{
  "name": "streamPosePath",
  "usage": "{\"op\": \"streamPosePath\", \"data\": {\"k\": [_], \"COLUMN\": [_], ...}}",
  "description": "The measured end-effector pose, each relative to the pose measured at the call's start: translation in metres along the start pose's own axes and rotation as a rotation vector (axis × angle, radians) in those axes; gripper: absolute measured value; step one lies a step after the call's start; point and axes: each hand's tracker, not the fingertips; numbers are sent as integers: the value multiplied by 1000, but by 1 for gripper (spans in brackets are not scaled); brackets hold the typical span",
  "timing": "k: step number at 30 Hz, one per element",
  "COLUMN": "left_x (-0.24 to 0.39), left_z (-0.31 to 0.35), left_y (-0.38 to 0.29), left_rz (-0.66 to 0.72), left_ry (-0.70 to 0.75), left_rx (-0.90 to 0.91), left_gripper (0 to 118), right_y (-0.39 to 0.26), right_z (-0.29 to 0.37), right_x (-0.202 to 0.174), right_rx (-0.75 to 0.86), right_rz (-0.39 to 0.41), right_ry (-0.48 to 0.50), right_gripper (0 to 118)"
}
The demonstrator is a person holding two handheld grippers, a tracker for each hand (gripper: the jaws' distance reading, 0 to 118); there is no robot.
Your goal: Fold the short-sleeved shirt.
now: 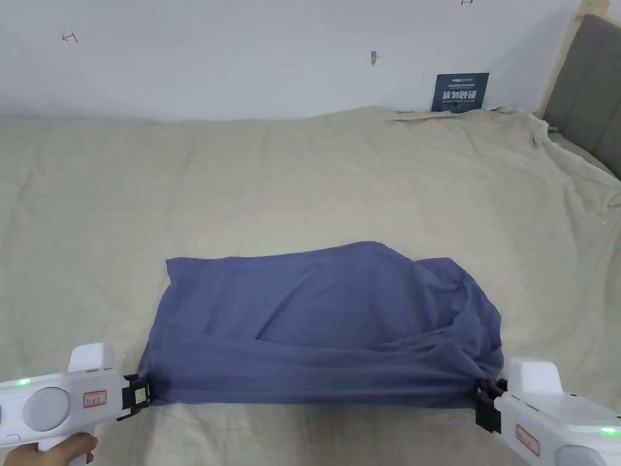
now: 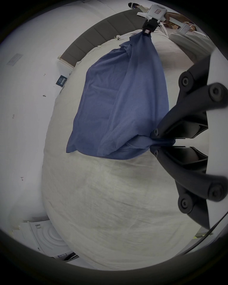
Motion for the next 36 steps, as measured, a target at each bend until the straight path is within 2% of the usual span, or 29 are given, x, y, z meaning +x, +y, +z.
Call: {"op": "streamPosePath", "data": {"k": [6, 11, 23, 25, 26, 28, 29, 30, 31, 36], "left_x": [-4, -12, -8, -4, -2, 2, 3, 6, 10, 33], "left_z": [25, 36, 16, 19, 21, 29, 33, 39, 48, 88], "left_y": [-41, -76, -101, -100, -99, -95, -92, -87, -80, -38], "left_rz": [3, 10, 37, 30, 26, 24, 31, 38, 44, -4], "left_ry": [-11, 1, 65, 70, 73, 103, 103, 100, 92, 87], "left_rx": [-8, -33, -85, -85, -82, -67, -51, -24, 23, 220], "left_gripper": [5, 5, 7, 18, 32, 70, 91, 102, 106, 107], "right_y": [-25, -51, -82, -77, -74, -66, -61, -54, -45, 2], "right_z": [17, 29, -4, 1, 3, 10, 17, 23, 29, 61], "right_x": [17, 14, 15, 12, 10, 9, 7, 6, 5, -3], "right_rx": [-3, -46, -149, -145, -145, -125, -111, -77, -39, 153], "right_rz": [-21, -43, -56, -49, -43, -37, -40, -53, -60, -46], "right_ry": [19, 24, -41, -42, -45, -65, -64, -50, -40, -26], "right_gripper": [1, 1, 2, 7, 18, 52, 78, 92, 97, 97]}}
